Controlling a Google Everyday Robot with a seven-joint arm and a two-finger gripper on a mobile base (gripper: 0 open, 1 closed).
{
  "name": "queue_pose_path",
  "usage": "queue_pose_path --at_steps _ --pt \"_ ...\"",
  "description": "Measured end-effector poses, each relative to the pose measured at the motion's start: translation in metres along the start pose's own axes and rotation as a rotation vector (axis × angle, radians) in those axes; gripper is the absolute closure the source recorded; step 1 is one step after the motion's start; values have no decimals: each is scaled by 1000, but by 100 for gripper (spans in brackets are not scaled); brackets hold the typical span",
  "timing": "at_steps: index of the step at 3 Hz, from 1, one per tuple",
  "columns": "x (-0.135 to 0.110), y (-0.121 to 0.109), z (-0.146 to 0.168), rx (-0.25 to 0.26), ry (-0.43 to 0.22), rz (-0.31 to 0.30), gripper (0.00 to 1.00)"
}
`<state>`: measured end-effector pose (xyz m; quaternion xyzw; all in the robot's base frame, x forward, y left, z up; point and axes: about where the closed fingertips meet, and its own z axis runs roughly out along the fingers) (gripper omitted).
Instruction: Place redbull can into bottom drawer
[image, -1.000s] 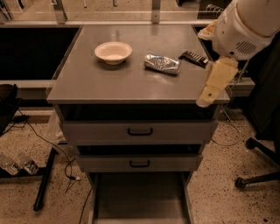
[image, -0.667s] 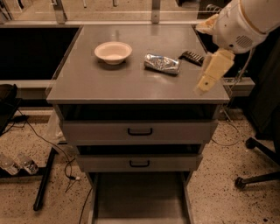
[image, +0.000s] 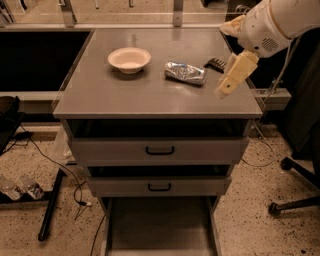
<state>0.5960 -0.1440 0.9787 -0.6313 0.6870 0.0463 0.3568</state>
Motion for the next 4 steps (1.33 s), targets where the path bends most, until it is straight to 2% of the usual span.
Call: queue_pose_path --at_steps 1,2,3,4 --pt "9 -19 15 50 -49 -8 0" --pt "24 -53 43 92 -133 18 0" --pt "36 -80 72 87 -222 87 0" --pt "36 -101 92 51 -273 121 0"
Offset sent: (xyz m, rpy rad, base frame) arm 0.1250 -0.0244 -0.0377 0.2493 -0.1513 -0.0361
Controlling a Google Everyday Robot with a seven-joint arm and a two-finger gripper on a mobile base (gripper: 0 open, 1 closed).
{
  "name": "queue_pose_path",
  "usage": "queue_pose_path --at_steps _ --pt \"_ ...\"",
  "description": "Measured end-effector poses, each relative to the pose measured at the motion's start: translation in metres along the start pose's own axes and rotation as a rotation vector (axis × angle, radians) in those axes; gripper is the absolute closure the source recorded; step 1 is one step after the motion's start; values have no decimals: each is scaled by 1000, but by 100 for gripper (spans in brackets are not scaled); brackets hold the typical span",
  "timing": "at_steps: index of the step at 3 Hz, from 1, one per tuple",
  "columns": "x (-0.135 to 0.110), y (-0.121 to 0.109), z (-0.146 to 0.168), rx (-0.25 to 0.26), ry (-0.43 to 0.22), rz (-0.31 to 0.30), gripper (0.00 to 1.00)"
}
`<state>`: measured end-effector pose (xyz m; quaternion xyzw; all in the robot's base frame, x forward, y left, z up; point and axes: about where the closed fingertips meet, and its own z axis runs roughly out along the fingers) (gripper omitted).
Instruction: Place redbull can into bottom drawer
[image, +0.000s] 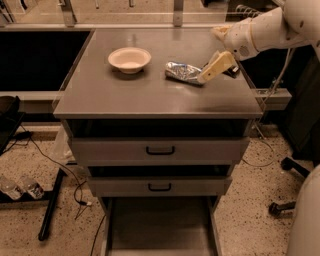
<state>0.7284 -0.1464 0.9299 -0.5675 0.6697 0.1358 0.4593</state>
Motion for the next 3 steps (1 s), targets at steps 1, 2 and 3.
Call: queue_pose_path --at_steps 1,2,3 --pt "4 -3 13 -42 -24 55 0" --pt "10 -4 26 -72 -12 98 0" --pt "24 -3 45 -83 75 131 0"
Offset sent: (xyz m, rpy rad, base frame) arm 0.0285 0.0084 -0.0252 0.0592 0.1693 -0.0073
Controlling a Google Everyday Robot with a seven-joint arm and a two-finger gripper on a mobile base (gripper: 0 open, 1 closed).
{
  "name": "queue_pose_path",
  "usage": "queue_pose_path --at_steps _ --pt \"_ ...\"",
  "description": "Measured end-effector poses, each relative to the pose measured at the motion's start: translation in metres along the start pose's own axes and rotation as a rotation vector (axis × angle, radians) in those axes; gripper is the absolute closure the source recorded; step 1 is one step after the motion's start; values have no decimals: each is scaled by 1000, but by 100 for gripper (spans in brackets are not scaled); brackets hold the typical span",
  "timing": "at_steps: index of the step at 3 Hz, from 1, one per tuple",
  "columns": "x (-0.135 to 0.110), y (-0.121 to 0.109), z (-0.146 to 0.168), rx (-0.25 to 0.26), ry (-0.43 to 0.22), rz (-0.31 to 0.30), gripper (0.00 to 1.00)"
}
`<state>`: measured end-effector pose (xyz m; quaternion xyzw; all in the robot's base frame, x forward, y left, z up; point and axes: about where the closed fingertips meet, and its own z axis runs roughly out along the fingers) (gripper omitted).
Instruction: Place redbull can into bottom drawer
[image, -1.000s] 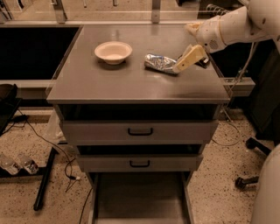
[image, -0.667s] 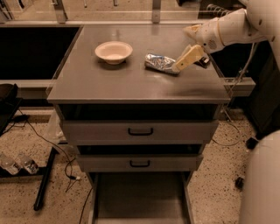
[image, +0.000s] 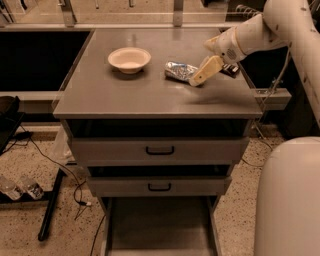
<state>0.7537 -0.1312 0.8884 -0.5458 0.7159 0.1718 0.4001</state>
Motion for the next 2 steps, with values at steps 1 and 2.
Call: queue_pose_path --at_steps 1,2 --pt "15 -3 21 -7 82 32 0" --pt "27 -3 39 -27 136 62 0"
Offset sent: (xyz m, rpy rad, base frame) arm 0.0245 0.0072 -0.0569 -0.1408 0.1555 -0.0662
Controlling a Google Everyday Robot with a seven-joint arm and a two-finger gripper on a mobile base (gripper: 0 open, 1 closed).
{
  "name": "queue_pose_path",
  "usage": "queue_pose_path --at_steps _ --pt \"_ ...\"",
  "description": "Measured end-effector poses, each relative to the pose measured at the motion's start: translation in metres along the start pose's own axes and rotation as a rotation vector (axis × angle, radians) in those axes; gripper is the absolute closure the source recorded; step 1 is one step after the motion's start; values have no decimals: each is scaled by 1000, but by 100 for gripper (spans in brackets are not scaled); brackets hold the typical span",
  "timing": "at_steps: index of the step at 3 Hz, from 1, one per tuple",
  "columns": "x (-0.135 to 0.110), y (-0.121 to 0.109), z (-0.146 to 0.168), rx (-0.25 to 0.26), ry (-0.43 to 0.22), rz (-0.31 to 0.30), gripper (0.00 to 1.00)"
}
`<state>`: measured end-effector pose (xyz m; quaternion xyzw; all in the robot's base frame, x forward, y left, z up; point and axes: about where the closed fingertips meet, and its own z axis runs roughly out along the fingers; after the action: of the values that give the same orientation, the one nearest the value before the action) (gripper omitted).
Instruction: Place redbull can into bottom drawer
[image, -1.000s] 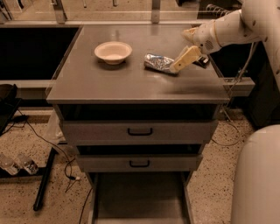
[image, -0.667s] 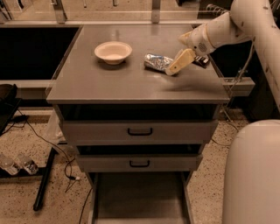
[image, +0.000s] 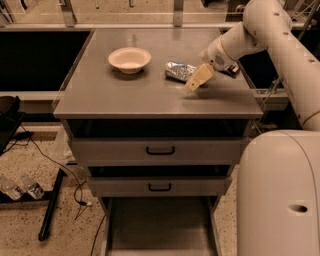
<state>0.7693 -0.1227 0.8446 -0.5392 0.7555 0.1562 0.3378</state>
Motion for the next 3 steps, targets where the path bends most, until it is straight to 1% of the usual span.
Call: queue_pose_path --at_steps 1,3 --pt "0 0 0 0 1 1 19" --pt "0 0 0 0 1 1 64"
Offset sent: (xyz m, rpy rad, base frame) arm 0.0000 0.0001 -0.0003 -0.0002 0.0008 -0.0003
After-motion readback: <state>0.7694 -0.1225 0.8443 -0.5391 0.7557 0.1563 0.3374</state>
